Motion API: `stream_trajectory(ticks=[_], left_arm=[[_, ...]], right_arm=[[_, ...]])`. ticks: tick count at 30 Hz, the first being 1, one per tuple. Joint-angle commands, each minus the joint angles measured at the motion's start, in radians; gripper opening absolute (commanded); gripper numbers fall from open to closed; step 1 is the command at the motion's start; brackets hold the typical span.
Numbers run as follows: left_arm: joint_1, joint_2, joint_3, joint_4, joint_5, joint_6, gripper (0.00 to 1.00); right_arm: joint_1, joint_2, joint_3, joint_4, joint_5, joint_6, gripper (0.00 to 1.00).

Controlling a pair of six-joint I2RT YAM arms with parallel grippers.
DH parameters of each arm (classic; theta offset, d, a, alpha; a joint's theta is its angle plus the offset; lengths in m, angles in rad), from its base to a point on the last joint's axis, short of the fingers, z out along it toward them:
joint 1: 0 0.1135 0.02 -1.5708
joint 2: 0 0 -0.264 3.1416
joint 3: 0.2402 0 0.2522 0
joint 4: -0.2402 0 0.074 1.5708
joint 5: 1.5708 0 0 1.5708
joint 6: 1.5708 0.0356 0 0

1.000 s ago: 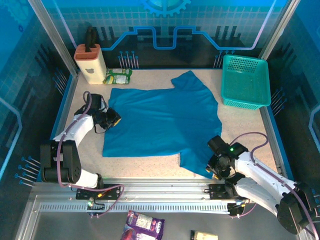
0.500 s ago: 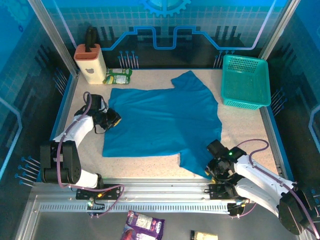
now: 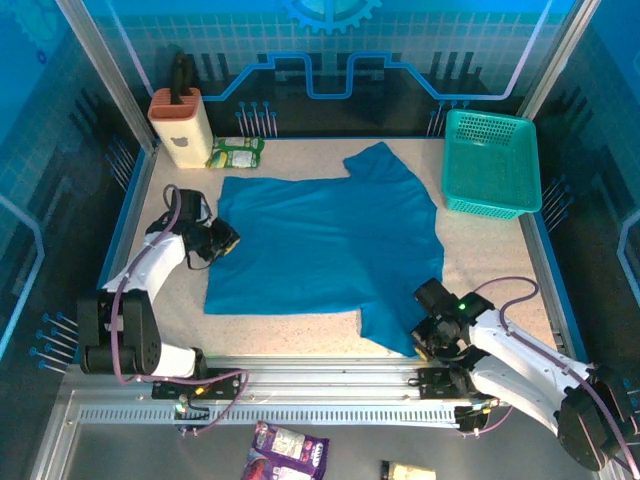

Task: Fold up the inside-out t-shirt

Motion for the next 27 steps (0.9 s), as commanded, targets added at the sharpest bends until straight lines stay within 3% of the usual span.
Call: stream_trajectory(ticks=[1, 8, 12, 17, 22, 27], left_arm=[[-0.008, -0.085, -0.012, -0.139, -0.106, 0.012, 0.19], [-0.017, -0.233, -0.129, -0.338, -0.313, -0.075, 0.21], [-0.017, -0.270, -0.221, -0.406, -0.323, -0.180, 0.17], [-0.018, -0.312, -0.304, -0.441, -0.329, -0.254, 0.22], [-0.018, -0.315, -0.296, -0.451, -0.373, -0.266, 0.35], [-0.017, -0.270, -0.295, -0.375, -0.368, -0.236, 0.33]], right_arm=[[0.003, 0.003, 0.042, -0.032, 0.050, -0.028, 0.00], [-0.027, 0.056, 0.073, 0.033, 0.041, -0.103, 0.00], [-0.056, 0.094, 0.087, 0.088, 0.002, -0.152, 0.00], [-0.077, 0.103, 0.103, 0.103, -0.006, -0.187, 0.00], [-0.104, 0.094, 0.096, 0.110, -0.025, -0.208, 0.00], [-0.118, 0.090, 0.097, 0.115, -0.031, -0.214, 0.00]])
